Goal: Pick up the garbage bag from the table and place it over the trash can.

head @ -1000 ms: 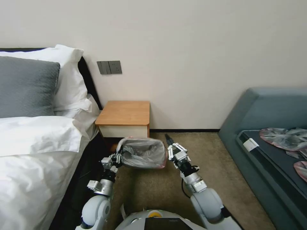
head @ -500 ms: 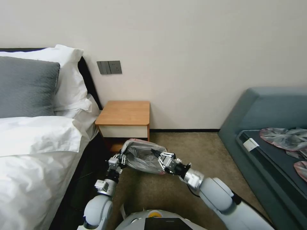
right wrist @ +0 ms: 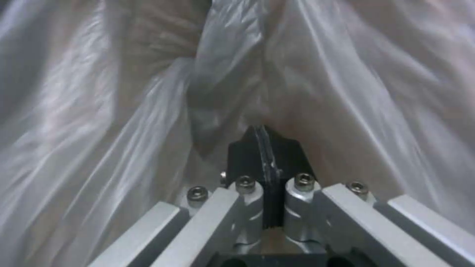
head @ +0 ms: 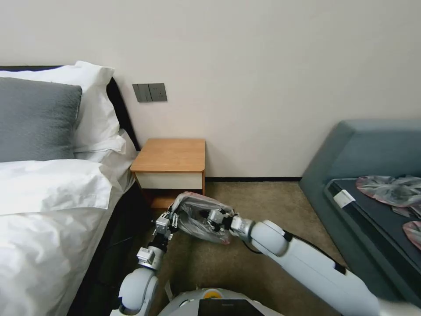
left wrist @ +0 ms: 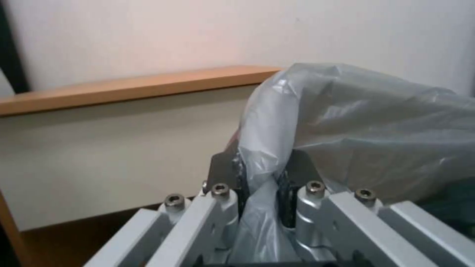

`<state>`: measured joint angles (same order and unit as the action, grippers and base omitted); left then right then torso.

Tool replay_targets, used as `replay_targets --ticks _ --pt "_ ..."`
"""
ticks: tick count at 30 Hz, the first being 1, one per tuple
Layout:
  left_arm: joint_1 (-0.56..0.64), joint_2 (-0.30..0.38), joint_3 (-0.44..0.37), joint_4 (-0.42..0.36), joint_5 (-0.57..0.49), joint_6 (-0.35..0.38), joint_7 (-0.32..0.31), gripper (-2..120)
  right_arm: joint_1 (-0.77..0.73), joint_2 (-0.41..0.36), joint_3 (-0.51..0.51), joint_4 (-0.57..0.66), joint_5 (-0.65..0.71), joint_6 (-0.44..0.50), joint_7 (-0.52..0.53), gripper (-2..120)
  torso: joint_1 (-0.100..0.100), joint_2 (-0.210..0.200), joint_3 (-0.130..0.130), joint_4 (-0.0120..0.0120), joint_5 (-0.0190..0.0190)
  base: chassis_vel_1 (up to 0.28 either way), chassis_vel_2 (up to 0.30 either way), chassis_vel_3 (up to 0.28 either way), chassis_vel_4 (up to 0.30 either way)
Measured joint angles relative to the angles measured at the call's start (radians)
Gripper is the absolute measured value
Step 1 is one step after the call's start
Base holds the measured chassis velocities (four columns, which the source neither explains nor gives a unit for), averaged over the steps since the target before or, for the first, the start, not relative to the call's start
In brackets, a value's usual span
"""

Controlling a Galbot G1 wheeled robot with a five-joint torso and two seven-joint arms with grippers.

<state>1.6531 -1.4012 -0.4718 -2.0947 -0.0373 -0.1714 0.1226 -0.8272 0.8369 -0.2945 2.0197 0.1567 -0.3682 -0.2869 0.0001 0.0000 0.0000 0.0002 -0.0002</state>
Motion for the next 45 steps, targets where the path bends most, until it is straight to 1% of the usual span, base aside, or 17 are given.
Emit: replay_targets --ticks 5,9,13,17,20,24,25,27,29,30,33,34,37,39,43,44,45 --pt "0.004 -0.004 0.0 -0.008 0.048 -0.015 0.012 9 0.102 0.036 -0.095 -0.07 0.019 -0.022 0.008 0 0.0 0.0 0.0 -0.0004 -0.0001 0.0 0.0 0.0 0.0" --pt "0.012 -0.013 0.001 -0.019 0.1 -0.029 0.022 9 0.183 0.115 -0.199 -0.18 0.035 -0.05 0.034 0 0.0 0.0 0.0 -0.0001 -0.0001 0.0 0.0 0.0 0.0" --pt "0.016 -0.018 0.002 -0.02 0.106 -0.034 0.022 9 0.198 0.168 -0.223 -0.254 0.03 -0.05 0.039 0 0.0 0.0 0.0 0.0 0.0002 0.0 0.0 0.0 0.0" --pt "0.016 -0.017 -0.005 -0.018 0.105 -0.034 0.018 9 0.192 0.166 -0.211 -0.256 0.027 -0.037 0.041 0 0.0 0.0 0.0 0.0 0.0002 0.0 0.0 0.0 0.0" --pt "0.012 -0.017 -0.009 -0.011 0.099 -0.034 0.006 9 0.168 0.143 -0.181 -0.213 0.024 -0.021 0.042 0 0.0 0.0 0.0 -0.0001 0.0001 0.0 0.0 0.0 0.0" --pt "0.007 -0.021 -0.012 -0.001 0.033 -0.003 -0.04 9 0.012 0.06 -0.045 -0.056 0.015 0.02 0.038 0 0.0 0.0 0.0 -0.0001 0.0002 0.0 0.0 0.0 0.0" --pt "0.007 -0.021 -0.012 -0.001 0.033 -0.003 -0.04 9 0.012 0.06 -0.045 -0.056 0.015 0.02 0.038 0 0.0 0.0 0.0 -0.0001 0.0002 0.0 0.0 0.0 0.0" --pt "0.005 -0.018 -0.002 -0.002 -0.031 0.027 -0.071 9 -0.101 0.008 0.04 0.01 -0.001 0.058 0.03 0 0.0 0.0 0.0 -0.0012 0.0006 0.0 0.0 0.0 0.0" --pt "0.009 -0.017 0.0 -0.013 -0.086 0.063 -0.095 9 -0.162 -0.028 0.102 0.045 -0.012 0.104 0.028 0 0.0 0.0 0.0 -0.0007 -0.0001 0.0 0.0 0.0 0.0" --pt "0.009 -0.017 0.0 -0.013 -0.086 0.063 -0.095 9 -0.162 -0.028 0.102 0.045 -0.012 0.104 0.028 0 0.0 0.0 0.0 -0.0007 -0.0001 0.0 0.0 0.0 0.0" --pt "0.022 -0.014 0.002 -0.042 -0.188 0.156 -0.136 9 -0.245 -0.044 0.205 0.113 -0.006 0.169 0.062 3 0.0 0.0 0.0 -0.0006 -0.0001 0.0 0.0 0.0 0.0" --pt "0.022 -0.014 0.002 -0.042 -0.188 0.156 -0.136 9 -0.245 -0.044 0.205 0.113 -0.006 0.169 0.062 3 0.0 0.0 0.0 -0.0006 -0.0001 0.0 0.0 0.0 0.0" --pt "0.056 -0.022 -0.015 -0.057 -0.258 0.214 -0.163 9 -0.275 0.014 0.238 0.168 0.032 0.191 0.136 19 0.0 0.0 0.0 0.0007 0.0006 0.0 0.0 0.0 0.0" --pt "0.06 -0.024 -0.019 -0.057 -0.279 0.227 -0.167 9 -0.295 0.044 0.254 0.179 0.029 0.205 0.158 22 0.0 0.0 0.0 0.0012 0.0002 0.0 0.0 0.0 0.0" --pt "0.044 -0.005 -0.012 -0.038 -0.39 0.289 -0.184 9 -0.485 0.187 0.381 0.189 -0.066 0.299 0.237 43 0.0 0.0 0.0 -0.0006 0.0001 0.0 0.0 0.0 0.0" --pt "0.044 -0.005 -0.012 -0.038 -0.39 0.289 -0.184 9 -0.485 0.187 0.381 0.189 -0.066 0.299 0.237 43 0.0 0.0 0.0 -0.0006 0.0001 0.0 0.0 0.0 0.0" --pt "0.042 0.007 -0.011 -0.029 -0.415 0.299 -0.186 9 -0.534 0.214 0.42 0.18 -0.09 0.33 0.249 47 0.0 0.0 0.0 -0.0009 -0.0001 0.0 0.0 0.0 0.0"
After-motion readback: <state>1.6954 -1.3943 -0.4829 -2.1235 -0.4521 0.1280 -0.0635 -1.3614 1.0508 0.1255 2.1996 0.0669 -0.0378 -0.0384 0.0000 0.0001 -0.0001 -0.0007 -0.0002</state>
